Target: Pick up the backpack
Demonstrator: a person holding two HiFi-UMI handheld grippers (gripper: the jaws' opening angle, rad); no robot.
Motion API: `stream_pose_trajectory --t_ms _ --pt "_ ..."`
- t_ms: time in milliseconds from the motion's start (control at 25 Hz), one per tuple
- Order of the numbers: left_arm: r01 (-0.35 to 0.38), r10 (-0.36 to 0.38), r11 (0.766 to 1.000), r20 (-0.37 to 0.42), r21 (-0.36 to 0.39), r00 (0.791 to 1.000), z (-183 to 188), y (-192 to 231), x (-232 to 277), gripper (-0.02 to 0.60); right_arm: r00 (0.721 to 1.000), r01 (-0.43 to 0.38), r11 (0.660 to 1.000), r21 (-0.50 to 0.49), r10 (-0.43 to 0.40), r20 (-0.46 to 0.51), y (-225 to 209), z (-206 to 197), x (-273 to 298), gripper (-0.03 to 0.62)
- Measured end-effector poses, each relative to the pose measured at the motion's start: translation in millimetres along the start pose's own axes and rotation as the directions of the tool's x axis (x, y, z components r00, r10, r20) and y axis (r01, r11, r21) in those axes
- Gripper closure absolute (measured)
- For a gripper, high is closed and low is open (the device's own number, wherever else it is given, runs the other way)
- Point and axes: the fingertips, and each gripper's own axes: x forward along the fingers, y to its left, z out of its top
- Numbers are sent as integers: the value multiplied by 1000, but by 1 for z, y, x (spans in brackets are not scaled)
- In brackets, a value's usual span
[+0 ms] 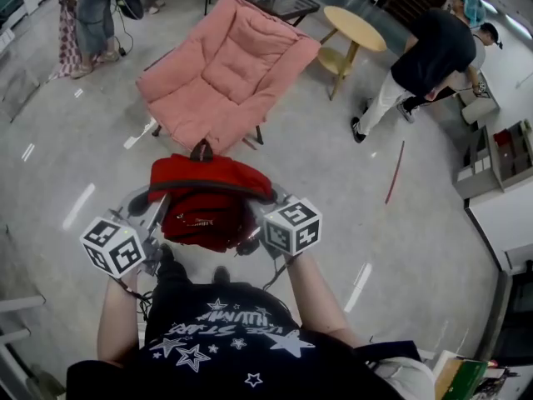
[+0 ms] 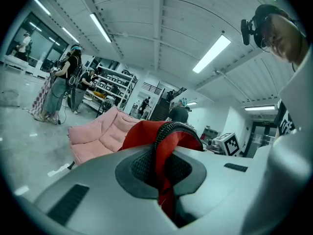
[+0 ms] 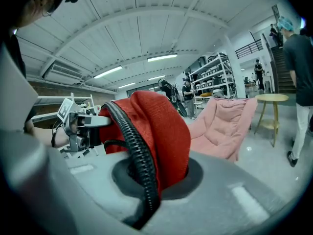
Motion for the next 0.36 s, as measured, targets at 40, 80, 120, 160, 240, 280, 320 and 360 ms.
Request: stream_pose_trajectory --t_ms 40,80,120,160,240,280,320,360 --pt "-6 6 1000 4 5 1000 -10 -23 0 563 1000 -5 1000 -3 5 4 -2 -8 -23 586" --pt "-10 10 1000 7 9 1000 -20 -44 -1 563 1000 -8 1000 -5 8 8 -3 -15 -44 586" --pt "-13 13 1000 9 12 1000 -27 -61 -2 563 1000 -10 1000 -7 10 10 -4 -22 -60 586" --pt "-15 15 1000 10 12 1000 -34 -73 -2 563 1000 -10 1000 -9 10 13 -4 -27 -73 586" --pt "-17 17 1000 11 14 1000 -45 -88 -3 563 1000 -9 1000 -10 9 18 -4 -37 -89 586" --pt "-17 17 1000 10 17 1000 -50 -94 -4 563 1000 -7 1000 -9 7 20 -4 -41 -95 586" --pt "-17 17 1000 9 20 1000 -54 -99 -4 563 1000 -5 1000 -7 6 23 -5 -46 -100 586" --pt "-17 17 1000 8 23 1000 -59 -103 -4 563 1000 -4 1000 -4 4 25 -5 -50 -104 586"
